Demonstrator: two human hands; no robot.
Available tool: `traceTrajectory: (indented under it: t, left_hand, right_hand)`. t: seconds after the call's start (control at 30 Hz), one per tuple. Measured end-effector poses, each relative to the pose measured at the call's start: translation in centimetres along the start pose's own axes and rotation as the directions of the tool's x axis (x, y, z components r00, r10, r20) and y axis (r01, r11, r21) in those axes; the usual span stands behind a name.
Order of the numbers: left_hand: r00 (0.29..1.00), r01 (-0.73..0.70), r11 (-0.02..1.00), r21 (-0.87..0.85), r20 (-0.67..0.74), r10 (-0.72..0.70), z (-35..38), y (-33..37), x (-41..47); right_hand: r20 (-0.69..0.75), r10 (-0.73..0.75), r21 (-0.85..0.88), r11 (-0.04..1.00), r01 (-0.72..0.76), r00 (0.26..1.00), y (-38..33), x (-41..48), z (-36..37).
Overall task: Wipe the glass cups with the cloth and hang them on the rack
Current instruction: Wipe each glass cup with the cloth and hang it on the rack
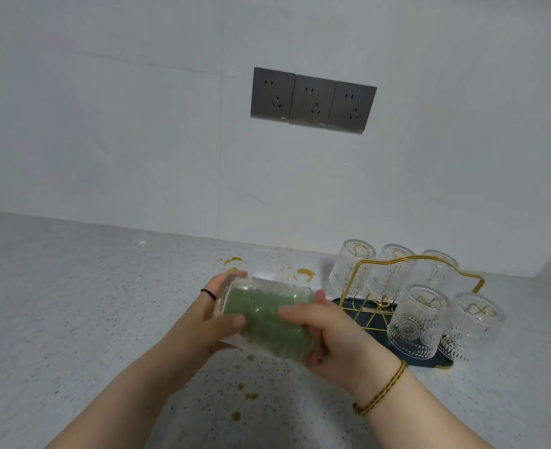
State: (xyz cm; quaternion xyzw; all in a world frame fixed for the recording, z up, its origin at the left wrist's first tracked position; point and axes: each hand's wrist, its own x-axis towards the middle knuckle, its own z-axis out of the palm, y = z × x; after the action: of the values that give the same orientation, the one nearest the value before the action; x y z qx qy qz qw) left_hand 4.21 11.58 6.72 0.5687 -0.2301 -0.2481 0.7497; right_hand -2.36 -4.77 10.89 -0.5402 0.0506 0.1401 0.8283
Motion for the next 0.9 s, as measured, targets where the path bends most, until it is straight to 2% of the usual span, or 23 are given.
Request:
traceTrajectory:
  t: [0.07, 0.1, 0.13, 0.17, 0.2, 0.23, 0.27, 0.3, 0.37, 0.4, 0.47, 0.5, 0.53, 0.57, 0.6, 0.63, 0.67, 0.7, 0.73, 0.77, 0.83, 0.87, 0.9]
  left_hand:
    - [0.997, -0.064, 0.996, 0.064, -0.040, 0.067, -0.1, -0.1, 0.2]
    - [0.996, -0.071, 0.995, 0.068, -0.048, 0.075, 0.1, 0.2, 0.1]
    - [0.997, -0.056, 0.997, 0.053, -0.049, 0.059, 0.2, 0.5, 0.1]
    - [0.999, -0.009, 1.000, 0.024, -0.044, 0.010, 0.5, 0.8, 0.2]
    - [0.997, 0.064, 0.998, -0.010, -0.038, -0.064, 0.8, 1.0, 0.3]
    - [0.989, 0.142, 0.989, -0.044, -0.035, -0.143, 1.0, 1.1, 0.3]
    - [0.979, 0.198, 0.978, -0.073, -0.038, -0.201, 1.1, 1.0, 0.3]
    - [0.972, 0.229, 0.969, -0.087, -0.041, -0.233, 1.1, 1.0, 0.4]
    - [0.970, 0.233, 0.968, -0.098, -0.054, -0.239, 1.3, 1.1, 0.5]
    - [0.976, 0.209, 0.974, -0.092, -0.050, -0.214, 1.3, 1.1, 0.5]
    - [0.993, 0.119, 0.991, -0.068, -0.008, -0.120, 1.0, 1.3, 0.6]
    - [0.998, 0.064, 0.996, -0.054, 0.011, -0.064, 0.8, 1.4, 0.5]
    - [1.000, 0.019, 0.999, -0.046, 0.018, -0.019, 0.7, 1.4, 0.4]
    - [1.000, -0.018, 0.999, -0.033, 0.018, 0.019, 0.6, 1.3, 0.5]
    - [0.999, -0.045, 0.999, -0.021, 0.018, 0.045, 0.6, 1.3, 0.4]
    - [0.998, -0.057, 0.998, -0.024, 0.012, 0.057, 0.8, 1.3, 0.4]
    - [0.999, -0.048, 0.998, -0.044, -0.001, 0.048, 0.9, 1.3, 0.4]
    - [1.000, -0.013, 0.997, -0.078, -0.012, 0.012, 1.0, 1.3, 0.4]
    - [0.998, 0.052, 0.992, -0.111, -0.014, -0.054, 1.1, 1.3, 0.6]
    - [0.992, 0.127, 0.981, -0.147, -0.004, -0.129, 1.2, 1.2, 0.7]
    - [0.965, 0.260, 0.945, -0.197, 0.012, -0.263, 1.0, 0.8, 0.9]
    - [0.960, 0.277, 0.937, -0.214, 0.013, -0.280, 1.0, 0.8, 0.9]
    - [0.967, 0.250, 0.941, -0.228, 0.010, -0.254, 1.1, 0.7, 0.8]
  right_hand:
    - [-0.022, 0.036, 0.198, 0.980, -0.031, 0.999, 0.8, 0.7, -0.7]
    - [-0.021, 0.050, 0.155, 0.987, -0.046, 0.999, 0.7, 0.6, -0.3]
    - [-0.008, 0.031, 0.011, 0.999, -0.031, 0.999, 0.4, 0.1, 0.2]
    - [-0.019, -0.034, -0.254, 0.967, 0.028, 0.999, 0.3, -0.5, 0.6]
    - [0.004, -0.155, -0.521, 0.843, 0.135, 0.988, 0.2, -0.7, 1.0]
    - [0.095, -0.261, -0.739, 0.628, 0.243, 0.961, 0.1, -0.9, 1.2]
    - [0.190, -0.324, -0.869, 0.383, 0.312, 0.927, 0.7, -0.7, 1.1]
    - [0.251, -0.324, -0.907, 0.251, 0.338, 0.912, 1.0, -0.6, 1.1]
    - [0.255, -0.318, -0.930, 0.176, 0.322, 0.913, 1.2, -0.3, 1.0]
    - [0.208, -0.313, -0.921, 0.256, 0.293, 0.927, 1.0, -0.2, 0.7]
    - [0.088, -0.250, -0.732, 0.641, 0.233, 0.964, 0.0, -0.6, 0.7]
    - [-0.002, -0.184, -0.531, 0.833, 0.155, 0.983, -0.8, -0.9, 1.1]
    - [-0.087, -0.118, -0.242, 0.966, 0.094, 0.989, -1.1, -1.1, 1.1]
    - [-0.141, -0.053, 0.011, 0.998, 0.055, 0.989, -1.4, -1.2, 1.1]
    - [-0.172, -0.015, 0.148, 0.988, 0.040, 0.985, -1.6, -1.4, 1.5]
    - [-0.137, 0.009, 0.120, 0.993, 0.008, 0.991, -1.8, -1.6, 2.1]
    - [-0.085, 0.009, -0.021, 1.000, -0.011, 0.996, -1.5, -1.8, 2.0]
    - [-0.052, -0.044, -0.276, 0.961, 0.028, 0.998, -1.3, -1.9, 1.9]
    - [0.017, -0.123, -0.583, 0.805, 0.110, 0.992, -0.9, -1.8, 1.7]
    - [0.134, -0.194, -0.788, 0.573, 0.223, 0.972, -0.4, -1.3, 1.5]
    - [0.266, -0.185, -0.946, 0.140, 0.293, 0.946, 0.6, -0.5, 0.9]
    - [0.275, -0.198, -0.952, 0.080, 0.295, 0.941, 0.7, -0.3, 0.7]
    - [0.260, -0.204, -0.949, 0.126, 0.289, 0.944, 0.6, -0.2, 0.8]
